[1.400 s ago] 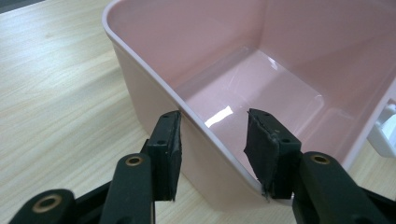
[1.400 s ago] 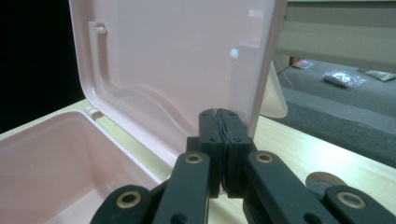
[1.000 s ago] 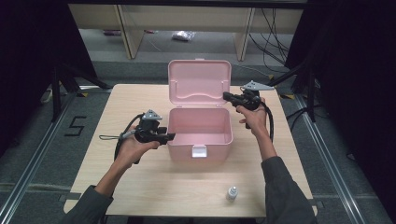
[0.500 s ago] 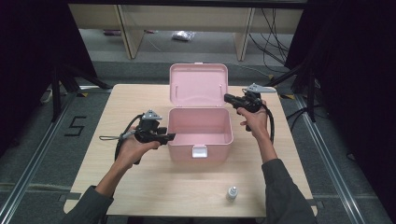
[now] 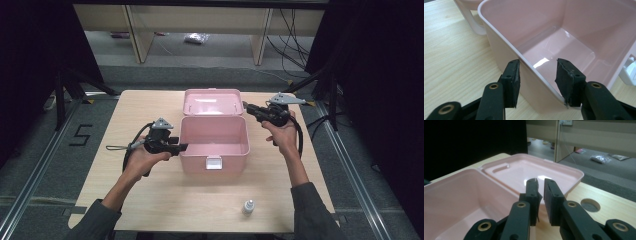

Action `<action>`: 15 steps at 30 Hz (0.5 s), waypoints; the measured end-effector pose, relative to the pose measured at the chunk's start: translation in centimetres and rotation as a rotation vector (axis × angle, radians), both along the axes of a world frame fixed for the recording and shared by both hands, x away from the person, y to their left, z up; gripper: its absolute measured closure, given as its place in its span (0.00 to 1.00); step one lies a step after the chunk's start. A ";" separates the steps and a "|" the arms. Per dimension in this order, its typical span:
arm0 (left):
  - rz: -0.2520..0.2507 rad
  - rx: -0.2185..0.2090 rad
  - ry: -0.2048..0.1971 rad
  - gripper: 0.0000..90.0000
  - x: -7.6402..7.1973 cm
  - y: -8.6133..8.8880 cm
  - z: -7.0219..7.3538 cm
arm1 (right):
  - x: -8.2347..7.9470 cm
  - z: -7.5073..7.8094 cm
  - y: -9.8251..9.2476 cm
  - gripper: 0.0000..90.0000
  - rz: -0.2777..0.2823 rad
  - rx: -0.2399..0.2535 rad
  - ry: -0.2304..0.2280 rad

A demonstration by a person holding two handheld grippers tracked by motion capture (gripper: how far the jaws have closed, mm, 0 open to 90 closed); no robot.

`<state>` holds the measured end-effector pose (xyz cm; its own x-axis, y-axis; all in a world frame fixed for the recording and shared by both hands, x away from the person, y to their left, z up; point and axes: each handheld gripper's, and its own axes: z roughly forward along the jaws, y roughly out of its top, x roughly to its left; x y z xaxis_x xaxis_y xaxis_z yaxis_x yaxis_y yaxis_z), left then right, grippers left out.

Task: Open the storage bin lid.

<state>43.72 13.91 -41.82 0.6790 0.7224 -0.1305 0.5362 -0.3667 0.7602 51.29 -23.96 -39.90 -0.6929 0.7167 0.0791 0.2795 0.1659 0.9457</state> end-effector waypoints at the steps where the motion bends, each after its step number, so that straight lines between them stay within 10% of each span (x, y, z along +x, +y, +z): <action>1: 0.002 -0.002 -0.003 0.59 0.0 0.0 0.0 | -0.4 0.1 -0.2 0.91 -0.007 -0.016 -0.006; 15: -0.004 -0.003 -0.003 0.59 0.0 0.0 0.0 | -6.0 1.4 -1.3 0.83 0.039 -0.210 0.052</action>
